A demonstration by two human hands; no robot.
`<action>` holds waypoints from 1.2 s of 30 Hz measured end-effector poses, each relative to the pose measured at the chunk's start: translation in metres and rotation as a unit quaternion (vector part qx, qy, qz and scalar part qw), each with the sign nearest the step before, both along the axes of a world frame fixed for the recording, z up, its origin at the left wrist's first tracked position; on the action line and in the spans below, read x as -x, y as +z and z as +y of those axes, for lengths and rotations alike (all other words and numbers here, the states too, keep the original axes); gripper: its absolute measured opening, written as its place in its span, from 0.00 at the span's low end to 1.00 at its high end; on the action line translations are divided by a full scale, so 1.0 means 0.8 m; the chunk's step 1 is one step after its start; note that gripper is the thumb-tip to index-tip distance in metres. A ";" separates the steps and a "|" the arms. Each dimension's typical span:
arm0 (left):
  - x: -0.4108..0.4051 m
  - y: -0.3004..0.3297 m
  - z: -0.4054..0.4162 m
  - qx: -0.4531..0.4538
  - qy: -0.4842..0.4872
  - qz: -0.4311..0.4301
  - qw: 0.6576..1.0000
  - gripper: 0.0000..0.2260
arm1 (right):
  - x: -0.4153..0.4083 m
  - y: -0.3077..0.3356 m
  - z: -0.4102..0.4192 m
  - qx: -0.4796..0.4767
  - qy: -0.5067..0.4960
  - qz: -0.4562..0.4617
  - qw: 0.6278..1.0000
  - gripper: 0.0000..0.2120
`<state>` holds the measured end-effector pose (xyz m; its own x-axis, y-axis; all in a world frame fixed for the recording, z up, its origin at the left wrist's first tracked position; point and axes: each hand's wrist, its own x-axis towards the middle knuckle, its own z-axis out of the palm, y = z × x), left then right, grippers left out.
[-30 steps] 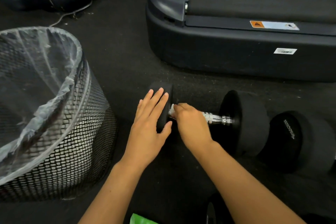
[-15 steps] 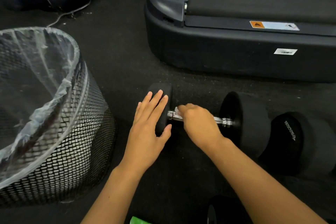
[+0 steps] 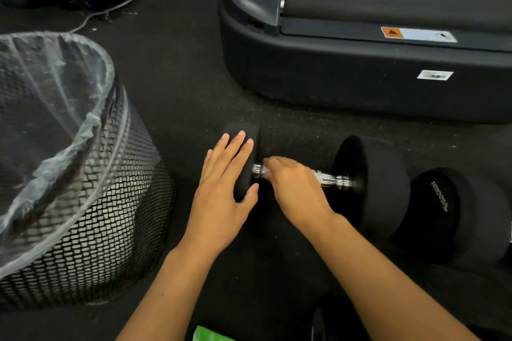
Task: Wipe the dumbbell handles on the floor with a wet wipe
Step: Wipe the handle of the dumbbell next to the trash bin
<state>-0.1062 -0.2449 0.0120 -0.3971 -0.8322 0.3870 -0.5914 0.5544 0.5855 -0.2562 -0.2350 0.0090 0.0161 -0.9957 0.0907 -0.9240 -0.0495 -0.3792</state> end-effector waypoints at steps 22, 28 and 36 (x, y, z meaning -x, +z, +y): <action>-0.004 0.001 0.003 -0.002 -0.014 0.003 1.000 0.34 | -0.005 -0.013 0.014 0.054 -0.002 0.059 0.997 0.21; 0.000 0.001 0.001 0.003 -0.004 0.000 1.000 0.33 | -0.009 -0.007 0.011 0.011 -0.016 0.033 0.999 0.16; 0.000 0.002 0.001 -0.001 -0.007 0.001 1.000 0.33 | 0.006 0.002 0.007 0.015 -0.043 0.037 0.998 0.15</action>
<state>-0.1066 -0.2442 0.0137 -0.4073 -0.8276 0.3864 -0.5826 0.5612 0.5879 -0.2609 -0.2293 0.0102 -0.0619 -0.9907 0.1214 -0.9507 0.0215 -0.3095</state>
